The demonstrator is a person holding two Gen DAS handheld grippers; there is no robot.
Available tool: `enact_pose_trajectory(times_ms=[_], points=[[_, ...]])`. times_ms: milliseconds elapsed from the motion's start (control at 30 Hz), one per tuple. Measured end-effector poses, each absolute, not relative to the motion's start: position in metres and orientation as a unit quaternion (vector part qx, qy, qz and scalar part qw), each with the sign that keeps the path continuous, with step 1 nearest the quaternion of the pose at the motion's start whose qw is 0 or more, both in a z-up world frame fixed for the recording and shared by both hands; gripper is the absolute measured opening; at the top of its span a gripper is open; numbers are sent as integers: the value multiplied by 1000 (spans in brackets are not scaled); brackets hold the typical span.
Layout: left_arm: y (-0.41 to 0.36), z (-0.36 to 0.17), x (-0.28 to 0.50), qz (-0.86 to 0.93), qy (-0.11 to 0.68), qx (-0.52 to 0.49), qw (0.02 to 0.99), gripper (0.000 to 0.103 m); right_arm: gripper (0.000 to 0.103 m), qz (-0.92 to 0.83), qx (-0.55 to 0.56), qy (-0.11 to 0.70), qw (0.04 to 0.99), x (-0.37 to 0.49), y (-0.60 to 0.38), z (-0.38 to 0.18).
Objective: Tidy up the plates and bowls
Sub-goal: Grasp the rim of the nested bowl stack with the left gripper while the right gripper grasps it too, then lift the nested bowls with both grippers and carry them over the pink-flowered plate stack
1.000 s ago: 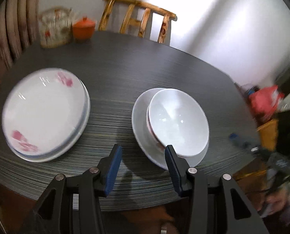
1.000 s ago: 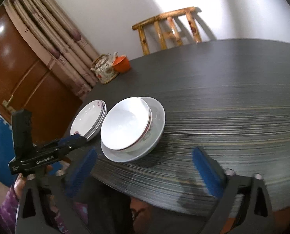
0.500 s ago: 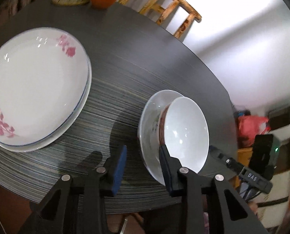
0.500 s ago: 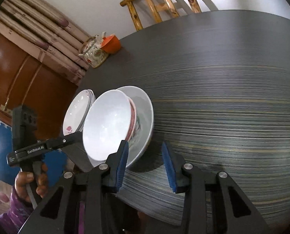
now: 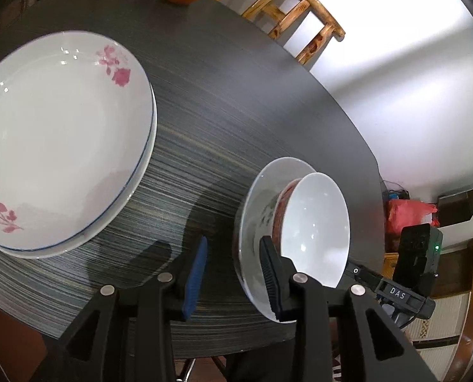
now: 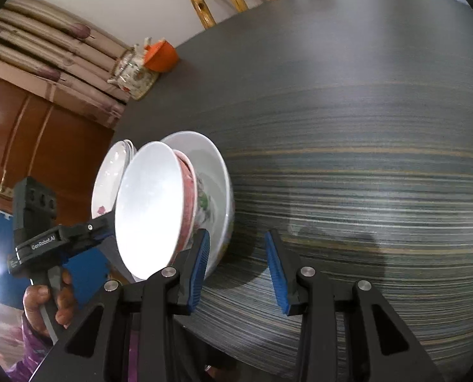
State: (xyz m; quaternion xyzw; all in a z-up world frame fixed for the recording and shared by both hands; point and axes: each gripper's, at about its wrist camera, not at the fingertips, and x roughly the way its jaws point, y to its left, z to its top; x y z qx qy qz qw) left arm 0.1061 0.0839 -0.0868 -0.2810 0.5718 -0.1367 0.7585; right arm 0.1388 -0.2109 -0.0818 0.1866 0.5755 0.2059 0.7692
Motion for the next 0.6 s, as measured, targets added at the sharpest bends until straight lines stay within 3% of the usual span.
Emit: enact_pose_trajectory(times_ms=[300, 367, 500, 600], points=[[71, -99, 114, -123, 583, -255, 762, 32, 36, 204, 168, 591, 762, 148, -201, -87], [65, -100, 116, -122, 583, -245, 765, 21, 36, 206, 170, 593, 760, 150, -201, -91], [51, -103, 116, -129, 584, -221, 771, 9, 36, 208, 171, 591, 760, 151, -203, -92], [44, -103, 114, -125, 576, -202, 782, 7, 36, 209, 161, 586, 766, 150, -201, -90]])
